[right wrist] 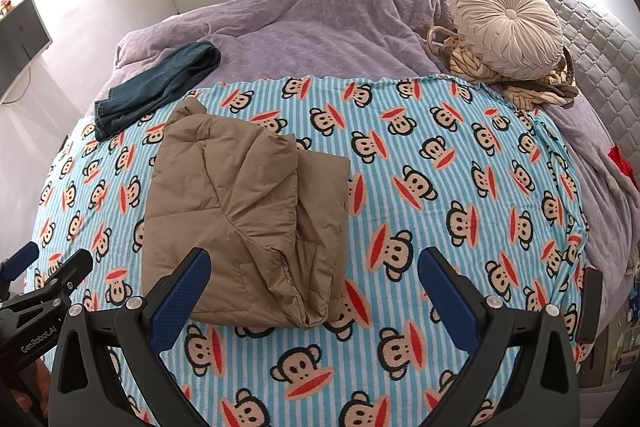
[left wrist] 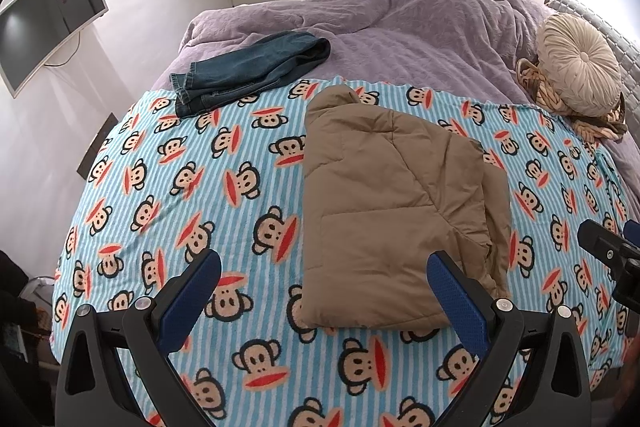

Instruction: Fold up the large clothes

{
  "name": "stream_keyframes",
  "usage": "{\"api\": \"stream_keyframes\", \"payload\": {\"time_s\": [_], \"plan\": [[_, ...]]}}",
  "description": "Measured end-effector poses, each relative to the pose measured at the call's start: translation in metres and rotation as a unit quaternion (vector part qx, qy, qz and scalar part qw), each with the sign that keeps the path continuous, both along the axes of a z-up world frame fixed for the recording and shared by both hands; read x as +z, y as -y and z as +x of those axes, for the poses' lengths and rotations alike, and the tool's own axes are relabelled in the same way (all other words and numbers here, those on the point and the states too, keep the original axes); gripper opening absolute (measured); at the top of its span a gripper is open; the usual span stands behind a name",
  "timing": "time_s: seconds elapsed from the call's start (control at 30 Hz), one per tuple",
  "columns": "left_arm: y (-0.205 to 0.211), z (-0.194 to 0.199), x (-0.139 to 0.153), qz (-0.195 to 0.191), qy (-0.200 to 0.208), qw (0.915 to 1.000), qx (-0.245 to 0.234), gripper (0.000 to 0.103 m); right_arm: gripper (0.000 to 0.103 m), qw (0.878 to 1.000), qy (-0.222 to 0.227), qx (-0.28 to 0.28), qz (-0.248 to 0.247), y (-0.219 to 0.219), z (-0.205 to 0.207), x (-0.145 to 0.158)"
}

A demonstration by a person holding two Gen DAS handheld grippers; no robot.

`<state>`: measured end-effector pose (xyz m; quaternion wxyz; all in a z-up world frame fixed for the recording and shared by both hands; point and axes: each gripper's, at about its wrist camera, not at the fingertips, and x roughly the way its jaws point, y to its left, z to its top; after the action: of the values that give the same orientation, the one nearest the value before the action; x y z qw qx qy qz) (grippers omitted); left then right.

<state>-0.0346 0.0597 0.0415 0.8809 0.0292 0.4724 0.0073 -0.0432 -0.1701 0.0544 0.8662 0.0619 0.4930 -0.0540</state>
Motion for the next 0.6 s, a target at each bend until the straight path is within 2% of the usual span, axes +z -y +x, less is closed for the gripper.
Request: {"api": "stream_keyframes", "payload": {"time_s": [0.6], "plan": [[-0.0036, 0.0044, -0.0021, -0.007, -0.003, 1.0000, 0.004, 0.103, 0.103, 1.000, -0.002, 0.000, 0.001, -0.0027, 0.0005, 0.0004]]}}
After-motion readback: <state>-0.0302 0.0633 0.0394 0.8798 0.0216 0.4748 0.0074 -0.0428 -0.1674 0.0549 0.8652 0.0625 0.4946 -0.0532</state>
